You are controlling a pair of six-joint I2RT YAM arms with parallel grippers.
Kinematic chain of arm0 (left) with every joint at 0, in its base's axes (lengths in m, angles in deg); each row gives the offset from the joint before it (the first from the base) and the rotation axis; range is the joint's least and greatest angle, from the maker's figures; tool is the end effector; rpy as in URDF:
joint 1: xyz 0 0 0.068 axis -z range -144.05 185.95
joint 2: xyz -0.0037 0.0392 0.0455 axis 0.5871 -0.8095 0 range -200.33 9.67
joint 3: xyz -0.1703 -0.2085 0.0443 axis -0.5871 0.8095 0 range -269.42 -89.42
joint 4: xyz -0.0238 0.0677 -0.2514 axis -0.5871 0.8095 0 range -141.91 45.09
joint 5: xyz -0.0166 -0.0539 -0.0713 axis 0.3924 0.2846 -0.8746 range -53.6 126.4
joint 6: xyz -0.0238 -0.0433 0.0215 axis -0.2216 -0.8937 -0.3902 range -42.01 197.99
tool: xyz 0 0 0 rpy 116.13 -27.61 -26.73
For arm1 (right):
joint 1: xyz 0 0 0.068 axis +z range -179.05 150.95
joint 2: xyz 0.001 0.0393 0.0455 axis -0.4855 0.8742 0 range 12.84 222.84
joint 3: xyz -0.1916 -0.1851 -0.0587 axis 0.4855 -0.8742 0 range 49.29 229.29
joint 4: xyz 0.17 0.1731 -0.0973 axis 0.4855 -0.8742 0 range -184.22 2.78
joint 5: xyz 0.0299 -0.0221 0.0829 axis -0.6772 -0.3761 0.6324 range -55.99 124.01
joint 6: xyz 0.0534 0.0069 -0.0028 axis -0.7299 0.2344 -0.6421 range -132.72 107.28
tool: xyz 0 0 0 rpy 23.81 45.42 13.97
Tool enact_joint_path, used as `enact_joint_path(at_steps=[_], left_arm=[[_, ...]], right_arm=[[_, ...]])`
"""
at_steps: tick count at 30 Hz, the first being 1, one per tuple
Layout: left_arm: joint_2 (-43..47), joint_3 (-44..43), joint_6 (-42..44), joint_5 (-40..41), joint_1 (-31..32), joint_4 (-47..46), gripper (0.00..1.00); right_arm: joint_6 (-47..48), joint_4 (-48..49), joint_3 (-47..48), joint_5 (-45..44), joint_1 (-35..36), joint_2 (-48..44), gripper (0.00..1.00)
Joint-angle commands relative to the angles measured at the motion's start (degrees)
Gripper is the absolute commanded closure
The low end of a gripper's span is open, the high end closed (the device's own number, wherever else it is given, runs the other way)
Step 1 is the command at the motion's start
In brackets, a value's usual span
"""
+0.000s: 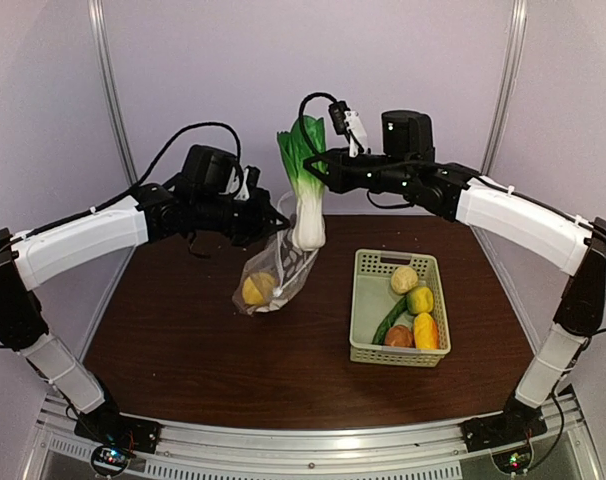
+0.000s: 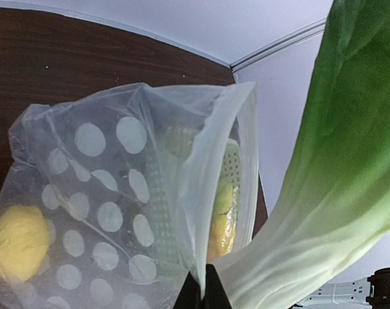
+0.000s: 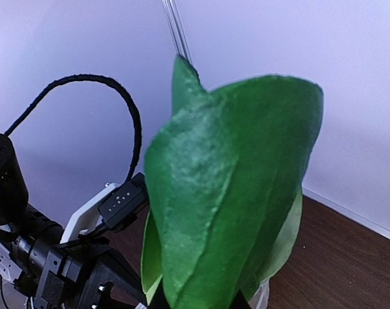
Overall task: Place the food in the zip-top bag and seal the zipper
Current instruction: Place the fake vegetable in the zipper food storage bag.
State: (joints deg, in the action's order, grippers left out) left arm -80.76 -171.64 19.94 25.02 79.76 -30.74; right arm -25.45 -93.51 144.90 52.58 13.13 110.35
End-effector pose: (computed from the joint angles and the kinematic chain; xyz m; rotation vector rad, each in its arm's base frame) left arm 0.2607 -0.2597 0.3485 -0.1546 2.3377 -1.2083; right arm 0.2946 0.2822 0.4117 -0.7003 1.6671 0.9749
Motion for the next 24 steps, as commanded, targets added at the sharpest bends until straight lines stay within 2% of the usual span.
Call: enact_joint_path(at_steps=[1, 10, 17, 24], left_arm=[[2.41, 3.75, -3.70, 0.25, -0.41, -7.10, 1.00], [1.17, 4.26, -5.77, -0.50, -0.37, -9.14, 1.00], [3.64, 7.53, -10.38, 1.42, -0.39, -12.56, 1.00], [7.29, 18.91, -20.59, 3.75, -0.39, -23.13, 1.00]], right_arm=[[0.78, 2.11, -1.62, -2.04, 1.15, -1.22, 1.00], [3.76, -0.46, 5.65, -6.88, 2.26, 1.36, 1.00], [4.69, 1.75, -0.90, -8.55, 3.19, 0.40, 1.00], [4.71, -0.55, -5.79, -10.20, 7.04, -2.49, 1.00]])
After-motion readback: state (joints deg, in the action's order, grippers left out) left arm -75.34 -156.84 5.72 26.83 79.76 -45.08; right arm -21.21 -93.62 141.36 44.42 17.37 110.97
